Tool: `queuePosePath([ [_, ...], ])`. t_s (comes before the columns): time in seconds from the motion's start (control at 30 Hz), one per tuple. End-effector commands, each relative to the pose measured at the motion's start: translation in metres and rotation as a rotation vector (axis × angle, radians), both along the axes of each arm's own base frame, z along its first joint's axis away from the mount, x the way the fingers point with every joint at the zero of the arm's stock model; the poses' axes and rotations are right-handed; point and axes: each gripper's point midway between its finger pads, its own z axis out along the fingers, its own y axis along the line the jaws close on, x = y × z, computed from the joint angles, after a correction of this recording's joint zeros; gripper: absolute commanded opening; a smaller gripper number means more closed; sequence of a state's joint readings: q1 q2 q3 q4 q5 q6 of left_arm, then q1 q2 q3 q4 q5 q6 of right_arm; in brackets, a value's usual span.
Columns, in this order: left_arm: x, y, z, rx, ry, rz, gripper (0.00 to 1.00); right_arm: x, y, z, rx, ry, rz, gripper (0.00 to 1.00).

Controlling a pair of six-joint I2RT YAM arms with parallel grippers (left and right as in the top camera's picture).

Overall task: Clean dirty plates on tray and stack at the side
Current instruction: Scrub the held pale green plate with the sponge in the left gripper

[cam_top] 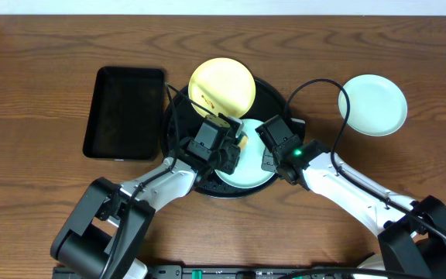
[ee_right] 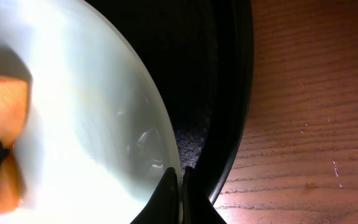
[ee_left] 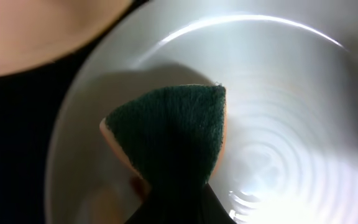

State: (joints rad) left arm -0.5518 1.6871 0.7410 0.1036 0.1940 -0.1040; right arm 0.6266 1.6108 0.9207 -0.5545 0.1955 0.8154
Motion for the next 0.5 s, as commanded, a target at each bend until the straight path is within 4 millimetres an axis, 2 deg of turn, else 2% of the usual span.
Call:
queuePosePath([
  [0.0,0.002,0.022,-0.018,0.103,-0.013,0.048,0.08,-0.001,0.001,0.001,0.011,0.0,-0.007,0.01],
  [0.27,0.001,0.023,-0.03,0.116,0.006,0.047,0.08,-0.001,0.001,0.001,0.011,0.0,-0.006,0.01],
  [0.47,0.012,0.023,-0.034,0.108,-0.028,0.065,0.08,-0.001,0.001,0.001,0.009,0.003,-0.006,0.01],
])
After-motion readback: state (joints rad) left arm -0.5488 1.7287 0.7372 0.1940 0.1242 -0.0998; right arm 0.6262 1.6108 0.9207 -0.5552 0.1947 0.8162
